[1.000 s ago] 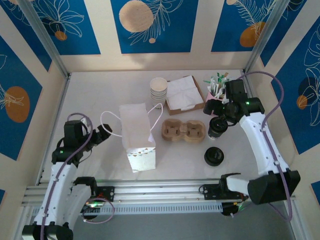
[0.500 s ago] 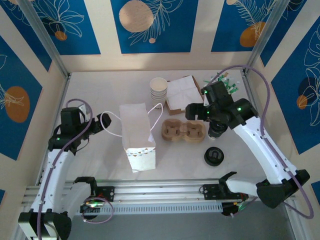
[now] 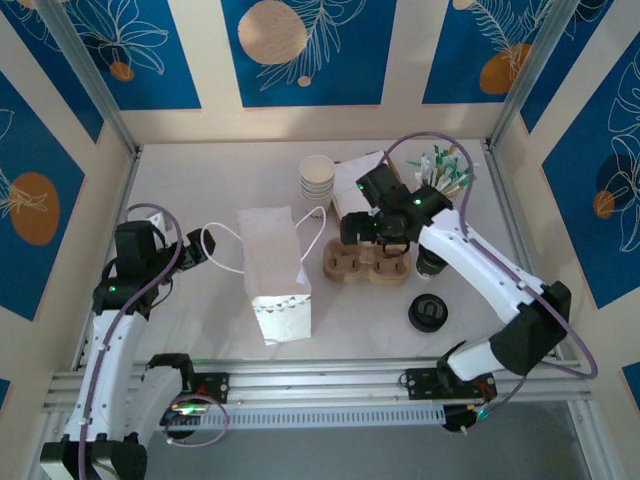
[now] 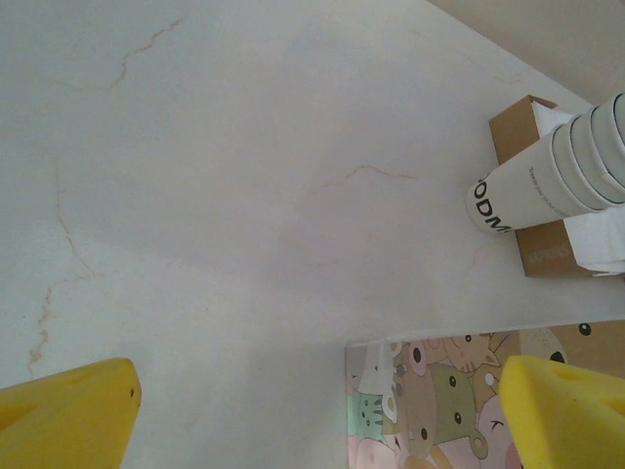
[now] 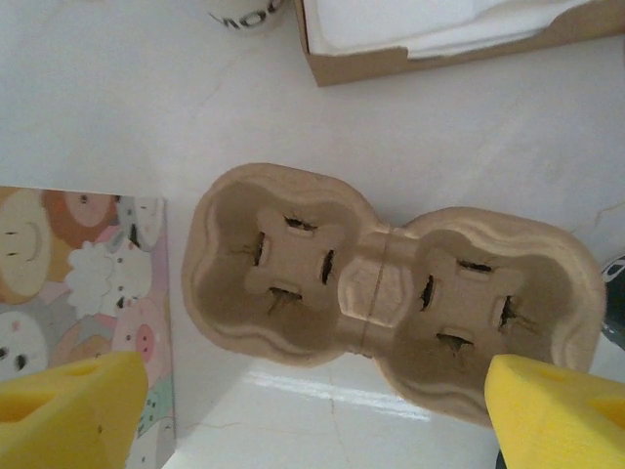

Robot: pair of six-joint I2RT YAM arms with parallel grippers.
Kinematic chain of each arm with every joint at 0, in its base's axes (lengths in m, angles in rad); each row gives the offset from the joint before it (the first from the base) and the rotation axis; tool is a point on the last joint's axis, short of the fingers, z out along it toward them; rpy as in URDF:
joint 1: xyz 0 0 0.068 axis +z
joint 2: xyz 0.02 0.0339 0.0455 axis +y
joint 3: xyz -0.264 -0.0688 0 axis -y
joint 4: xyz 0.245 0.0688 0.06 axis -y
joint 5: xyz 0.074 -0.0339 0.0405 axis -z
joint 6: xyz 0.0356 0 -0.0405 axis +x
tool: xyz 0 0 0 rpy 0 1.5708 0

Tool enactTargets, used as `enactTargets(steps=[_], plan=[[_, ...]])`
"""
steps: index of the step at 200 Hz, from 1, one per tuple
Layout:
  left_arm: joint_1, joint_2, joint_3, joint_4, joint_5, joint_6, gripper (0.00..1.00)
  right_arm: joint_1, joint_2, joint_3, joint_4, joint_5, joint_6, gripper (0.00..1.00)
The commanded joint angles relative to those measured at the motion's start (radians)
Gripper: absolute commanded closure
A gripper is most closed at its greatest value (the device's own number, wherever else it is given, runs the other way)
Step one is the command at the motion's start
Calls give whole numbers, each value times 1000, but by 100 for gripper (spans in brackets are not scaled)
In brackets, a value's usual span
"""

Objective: Pack the takeout coffee

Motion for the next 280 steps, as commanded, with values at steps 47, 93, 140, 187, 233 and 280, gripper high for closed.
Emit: enactTargets(steps=[47, 93, 140, 187, 233, 280], plan=[[11, 8, -15, -14, -5, 22, 6, 44, 110, -107, 57, 14, 99, 11], [11, 29, -16, -13, 17, 19, 6, 10, 147, -160, 114, 1, 115, 15], [11, 42, -16, -13, 31, 16, 7, -12, 183, -190, 123, 33, 128, 22], [11, 47, -18, -11, 32, 12, 7, -28, 202, -213, 152, 13, 126, 24], [11, 48, -18, -13, 34, 9, 7, -29, 235, -208, 156, 12, 118, 28], [11, 47, -18, -13, 28, 9, 7, -33, 217, -193, 147, 2, 117, 37]])
